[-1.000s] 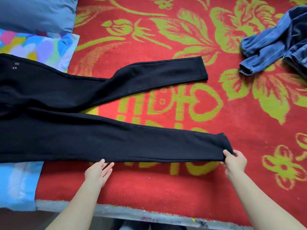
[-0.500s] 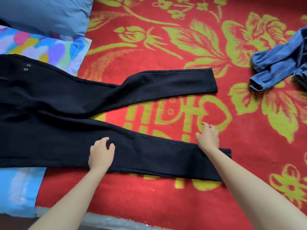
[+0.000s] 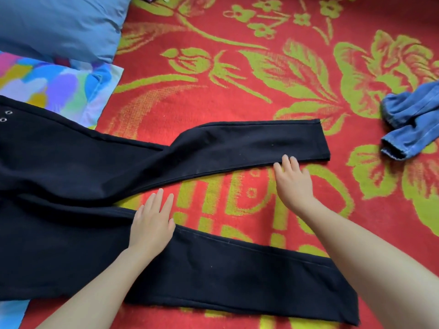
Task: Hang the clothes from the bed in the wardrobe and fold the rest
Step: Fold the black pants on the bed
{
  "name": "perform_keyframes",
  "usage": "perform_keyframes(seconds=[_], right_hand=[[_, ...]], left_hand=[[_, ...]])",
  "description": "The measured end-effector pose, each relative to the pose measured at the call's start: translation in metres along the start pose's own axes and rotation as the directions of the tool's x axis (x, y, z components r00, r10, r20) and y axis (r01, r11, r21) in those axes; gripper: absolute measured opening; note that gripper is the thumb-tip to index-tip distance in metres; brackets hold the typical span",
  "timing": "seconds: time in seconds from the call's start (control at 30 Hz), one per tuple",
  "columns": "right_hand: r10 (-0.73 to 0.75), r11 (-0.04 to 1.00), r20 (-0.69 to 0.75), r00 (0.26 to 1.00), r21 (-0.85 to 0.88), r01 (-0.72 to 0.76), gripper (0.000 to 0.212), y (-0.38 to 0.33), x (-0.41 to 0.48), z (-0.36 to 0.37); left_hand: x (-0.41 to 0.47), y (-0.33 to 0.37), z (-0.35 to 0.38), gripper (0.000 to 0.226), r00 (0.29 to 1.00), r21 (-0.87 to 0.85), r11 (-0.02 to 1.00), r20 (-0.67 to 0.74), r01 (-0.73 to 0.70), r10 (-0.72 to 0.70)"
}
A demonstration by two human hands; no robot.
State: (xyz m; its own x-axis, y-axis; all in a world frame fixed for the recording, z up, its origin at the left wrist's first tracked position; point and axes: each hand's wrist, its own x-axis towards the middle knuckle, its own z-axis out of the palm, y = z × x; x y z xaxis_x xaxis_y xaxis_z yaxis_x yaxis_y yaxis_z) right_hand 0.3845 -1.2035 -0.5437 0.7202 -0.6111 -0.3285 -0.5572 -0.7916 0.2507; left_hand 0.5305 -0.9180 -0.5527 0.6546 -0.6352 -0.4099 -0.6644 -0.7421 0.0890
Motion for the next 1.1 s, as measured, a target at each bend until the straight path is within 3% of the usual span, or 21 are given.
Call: perform_keyframes(seconds=[0.13, 0.27, 0.4, 0.5, 0.57, 0.67, 0.77, 0.8, 0.87, 0.93, 1.0, 1.1], right_hand=[[0.005, 0.993, 0.021, 1.0, -0.12, -0.002, 0.06, 0.018, 0.028, -0.004], [0.04, 0.985, 0.054, 0.998, -0.173, -0.03, 0.055, 0.025, 0.043, 0.006], [0.06, 0.98, 0.062, 0.996, -0.194, -0.047, 0.053, 0.023, 0.054, 0.014], [0.075, 0.982, 0.076, 0.994, -0.177, -0.061, 0.045, 0.026, 0.056, 0.021], [0.075, 0.988, 0.046, 0.996, -0.142, -0.068, 0.038, 0.033, 0.055, 0.022], [-0.048, 0.989, -0.146, 0.988, -0.142, 0.027, 0.034, 0.047, 0.047, 0.016], [-0.237, 0.953, -0.276, 0.932, -0.252, 0.168, 0.025, 0.076, 0.023, 0.019], [-0.295, 0.938, -0.296, 0.908, -0.27, 0.217, 0.016, 0.088, 0.011, 0.025], [-0.385, 0.906, -0.304, 0.871, -0.303, 0.295, 0.026, 0.11, -0.016, 0.042], [-0.408, 0.892, -0.265, 0.874, -0.319, 0.32, 0.027, 0.122, -0.046, 0.054], [-0.43, 0.883, -0.193, 0.882, -0.294, 0.366, 0.012, 0.122, -0.066, 0.062], [-0.356, 0.928, -0.05, 0.933, -0.133, 0.347, 0.032, 0.115, -0.071, 0.062]], left_hand=[[0.022, -0.003, -0.001, 0.059, 0.999, 0.042, 0.998, -0.021, -0.043, 0.044], [0.037, -0.004, -0.001, 0.061, 1.0, 0.093, 0.996, 0.002, -0.013, 0.013], [0.048, 0.002, -0.004, 0.066, 0.987, 0.102, 0.992, -0.134, -0.08, 0.093], [0.06, 0.009, -0.004, 0.058, 0.978, 0.078, 0.997, -0.206, -0.027, 0.042], [0.068, 0.015, -0.007, 0.05, 0.984, 0.054, 0.996, -0.166, 0.073, -0.063], [0.078, 0.021, -0.011, 0.037, 0.979, 0.107, 0.978, -0.118, 0.181, -0.169], [0.078, 0.031, -0.018, 0.015, 0.985, 0.077, 0.996, -0.173, 0.037, -0.023], [0.074, 0.035, -0.018, 0.019, 0.974, 0.1, 0.994, -0.214, -0.051, 0.071], [0.061, 0.042, -0.017, 0.027, 0.936, 0.191, 0.957, -0.235, -0.219, 0.261], [0.043, 0.047, -0.012, 0.02, 0.913, 0.226, 0.918, -0.177, -0.325, 0.367], [0.029, 0.046, -0.002, 0.021, 0.892, 0.231, 0.889, -0.132, -0.396, 0.432], [0.025, 0.042, 0.004, 0.033, 0.897, 0.166, 0.901, -0.128, -0.401, 0.423]])
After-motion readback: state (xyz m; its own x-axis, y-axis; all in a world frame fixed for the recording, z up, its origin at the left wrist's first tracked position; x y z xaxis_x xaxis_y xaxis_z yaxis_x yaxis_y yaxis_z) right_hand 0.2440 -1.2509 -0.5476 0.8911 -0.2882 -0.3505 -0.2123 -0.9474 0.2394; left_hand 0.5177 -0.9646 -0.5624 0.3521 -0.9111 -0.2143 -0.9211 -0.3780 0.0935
